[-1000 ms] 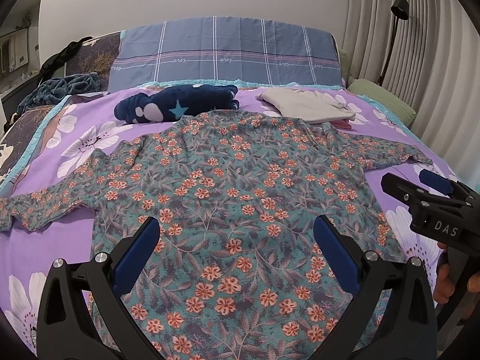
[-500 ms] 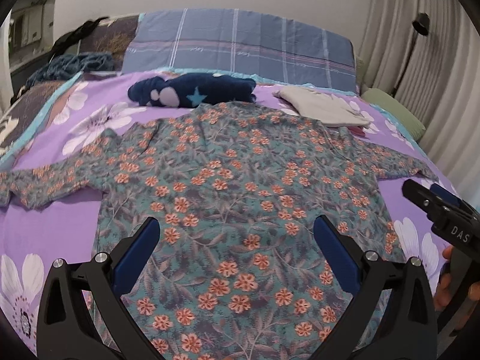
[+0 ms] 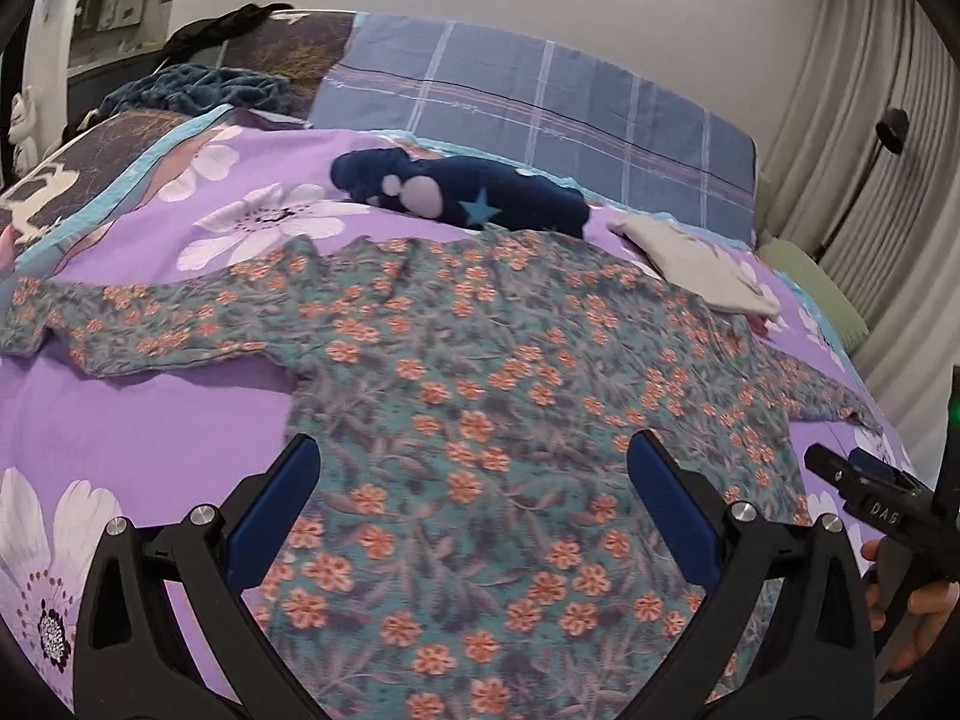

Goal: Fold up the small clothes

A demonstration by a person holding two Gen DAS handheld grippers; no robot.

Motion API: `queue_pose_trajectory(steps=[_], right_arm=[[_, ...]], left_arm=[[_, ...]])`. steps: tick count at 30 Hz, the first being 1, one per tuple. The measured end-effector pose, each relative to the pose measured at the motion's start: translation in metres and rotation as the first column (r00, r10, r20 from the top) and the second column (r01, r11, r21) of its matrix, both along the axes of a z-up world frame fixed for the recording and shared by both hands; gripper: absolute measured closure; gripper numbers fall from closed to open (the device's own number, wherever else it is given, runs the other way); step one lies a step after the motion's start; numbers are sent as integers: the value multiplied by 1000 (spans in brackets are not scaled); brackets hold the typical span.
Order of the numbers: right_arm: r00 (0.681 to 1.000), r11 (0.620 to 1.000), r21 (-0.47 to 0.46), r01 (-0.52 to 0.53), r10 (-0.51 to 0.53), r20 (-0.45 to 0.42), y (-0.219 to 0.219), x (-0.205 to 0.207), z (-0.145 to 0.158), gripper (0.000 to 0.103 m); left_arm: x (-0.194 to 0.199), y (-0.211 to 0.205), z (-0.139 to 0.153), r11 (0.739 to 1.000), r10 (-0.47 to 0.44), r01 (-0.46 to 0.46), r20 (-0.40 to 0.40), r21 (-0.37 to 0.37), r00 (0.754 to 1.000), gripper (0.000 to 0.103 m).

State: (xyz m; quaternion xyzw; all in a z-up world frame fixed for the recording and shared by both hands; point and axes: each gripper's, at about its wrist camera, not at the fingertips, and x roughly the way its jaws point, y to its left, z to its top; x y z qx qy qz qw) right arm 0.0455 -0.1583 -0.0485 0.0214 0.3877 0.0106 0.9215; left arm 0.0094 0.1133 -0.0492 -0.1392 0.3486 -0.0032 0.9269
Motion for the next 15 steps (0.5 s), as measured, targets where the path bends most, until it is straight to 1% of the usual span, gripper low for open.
queue_pose_trajectory(steps=[1,3,4,5,6,7,9,10,12,13,14,15], right_arm=[[1000,1000,-18,1,-1,-3,2,1,-1,2],[1000,1000,-17,-11,10,-15,4,3,-3,2],[999,999,4,-32,32,-27,5,4,-3,2],[999,999,23,-46,46,-28,5,4,-2,2],[998,998,45,-55,56,-24,5,3,-1,2],[998,997,58,-54,56,-18,5,3,0,2],[998,996,77,-53,55,-18,5,4,1,2],[998,994,92,-52,54,-21,5,5,2,2],[998,994,99,-46,49,-26,5,7,2,2],[998,994,96,-45,47,-28,5,9,2,2],[998,995,92,-45,48,-33,6,10,1,2],[998,995,88,-46,50,-36,7,11,1,2]], left_arm=[[0,5,-1,1000,13,-13,-2,-8,1000,1],[0,25,-6,998,55,-55,-7,-41,998,1],[-1,36,-8,995,79,-79,-10,-62,997,1],[-2,57,-13,988,123,-124,-19,-96,992,1],[-3,70,-16,981,153,-155,-27,-116,988,2],[-4,94,-21,966,208,-212,-43,-147,977,5],[-7,130,-31,938,281,-290,-75,-190,957,18],[-8,149,-36,920,316,-328,-88,-213,945,21],[-11,191,-48,878,393,-412,-126,-245,911,32],[-11,209,-53,859,423,-445,-141,-254,895,34],[-10,234,-60,831,459,-487,-162,-271,874,38],[-9,247,-65,815,476,-506,-172,-283,862,38]])
